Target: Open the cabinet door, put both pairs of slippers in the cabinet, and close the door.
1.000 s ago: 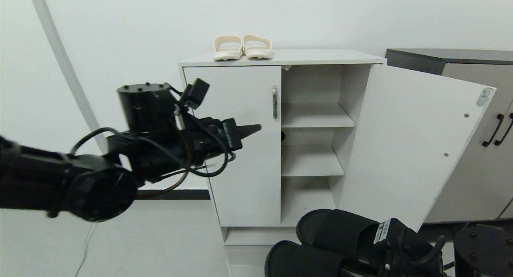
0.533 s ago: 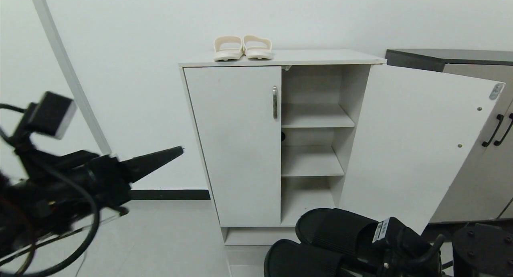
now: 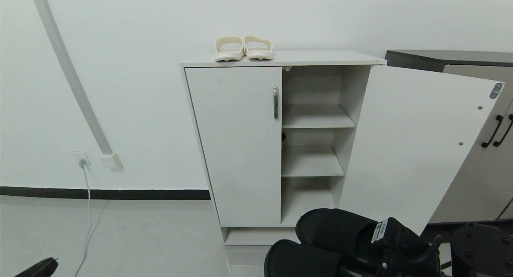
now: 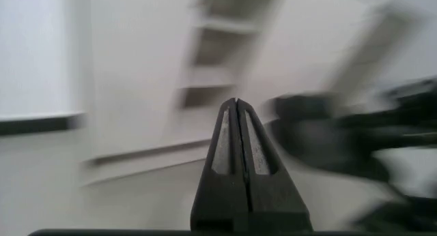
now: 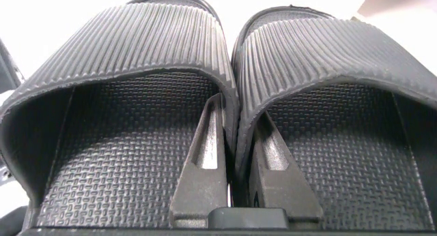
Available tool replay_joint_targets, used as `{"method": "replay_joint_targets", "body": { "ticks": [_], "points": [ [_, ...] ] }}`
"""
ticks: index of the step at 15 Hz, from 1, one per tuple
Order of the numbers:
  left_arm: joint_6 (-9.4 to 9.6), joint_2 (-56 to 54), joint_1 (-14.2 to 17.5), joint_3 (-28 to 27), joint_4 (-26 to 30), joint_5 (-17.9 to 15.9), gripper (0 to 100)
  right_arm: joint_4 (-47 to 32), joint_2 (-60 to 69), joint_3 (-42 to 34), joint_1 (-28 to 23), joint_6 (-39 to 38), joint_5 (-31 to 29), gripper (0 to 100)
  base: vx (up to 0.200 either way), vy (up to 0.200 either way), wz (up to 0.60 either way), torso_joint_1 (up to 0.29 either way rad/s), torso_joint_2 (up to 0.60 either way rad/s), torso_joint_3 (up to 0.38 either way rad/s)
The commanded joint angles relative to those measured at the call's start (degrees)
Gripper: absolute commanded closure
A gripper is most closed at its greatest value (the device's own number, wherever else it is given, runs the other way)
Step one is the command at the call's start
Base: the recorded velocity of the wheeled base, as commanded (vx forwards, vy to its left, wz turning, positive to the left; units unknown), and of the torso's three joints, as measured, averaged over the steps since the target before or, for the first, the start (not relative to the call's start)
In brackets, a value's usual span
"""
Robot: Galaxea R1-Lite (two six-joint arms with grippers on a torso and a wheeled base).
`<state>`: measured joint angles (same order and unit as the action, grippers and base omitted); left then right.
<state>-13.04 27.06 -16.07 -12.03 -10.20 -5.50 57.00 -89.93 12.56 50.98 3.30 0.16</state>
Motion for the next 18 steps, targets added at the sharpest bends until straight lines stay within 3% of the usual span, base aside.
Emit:
{"method": "replay_joint_targets", "body": {
  "ticks": [1, 2, 6, 8, 9, 11, 12, 14, 18],
  "points": [
    [5.05, -7.73, 0.25, 5.79, 0.8, 6.46, 100, 0.04, -0.07, 0.1, 0.0, 0.12, -0.07, 100, 0.0, 0.0, 0.0, 0.0, 0.0, 0.0],
    [7.95, -9.75, 2.18, 7.81, 0.8, 9.8, 100, 0.04, 0.11, 0.01, 0.0, 0.3, -0.16, 100, 0.0, 0.0, 0.0, 0.0, 0.0, 0.0],
    [9.35, -17.48, 13.25, 9.57, 4.58, 10.16, 100, 0.04, -0.07, 0.1, 0.0, 0.3, -0.25, 100, 0.0, 0.0, 0.0, 0.0, 0.0, 0.0],
    [11.29, -23.02, 16.95, 12.03, 6.25, 9.63, 100, 0.04, -0.25, 0.1, 0.0, 0.3, -0.25, 100, 0.0, 0.0, 0.0, 0.0, 0.0, 0.0],
    [11.55, -26.27, 16.68, 11.86, 10.03, 9.54, 100, 0.04, -0.33, 0.36, 0.0, 0.3, -0.33, 100, 0.0, 0.0, 0.0, 0.0, 0.0, 0.0],
    [12.34, -27.06, 16.16, 11.86, 10.38, 9.01, 100, 0.04, -1.04, 1.95, 0.0, 0.21, -0.51, 100, 0.0, 0.0, 0.0, 0.0, 0.0, 0.0],
    [14.1, -27.06, 16.16, 11.94, 10.56, 7.34, 100, 0.04, -1.39, 2.65, 0.0, 0.04, -0.77, 100, 0.0, 0.0, 0.0, 0.0, 0.0, 0.0],
    [15.33, -27.06, 16.16, 12.03, 10.47, 4.53, 100, 0.04, -3.15, 4.41, 0.0, -0.23, -2.27, 100, 0.0, 0.0, 0.0, 0.0, 0.0, 0.0],
    [15.07, -27.06, 16.16, 12.03, 10.47, 4.09, 100, -0.05, -11.41, 15.48, 0.0, -6.56, -11.41, 100, 0.0, 0.0, 0.0, 0.0, 0.0, 0.0]
  ]
}}
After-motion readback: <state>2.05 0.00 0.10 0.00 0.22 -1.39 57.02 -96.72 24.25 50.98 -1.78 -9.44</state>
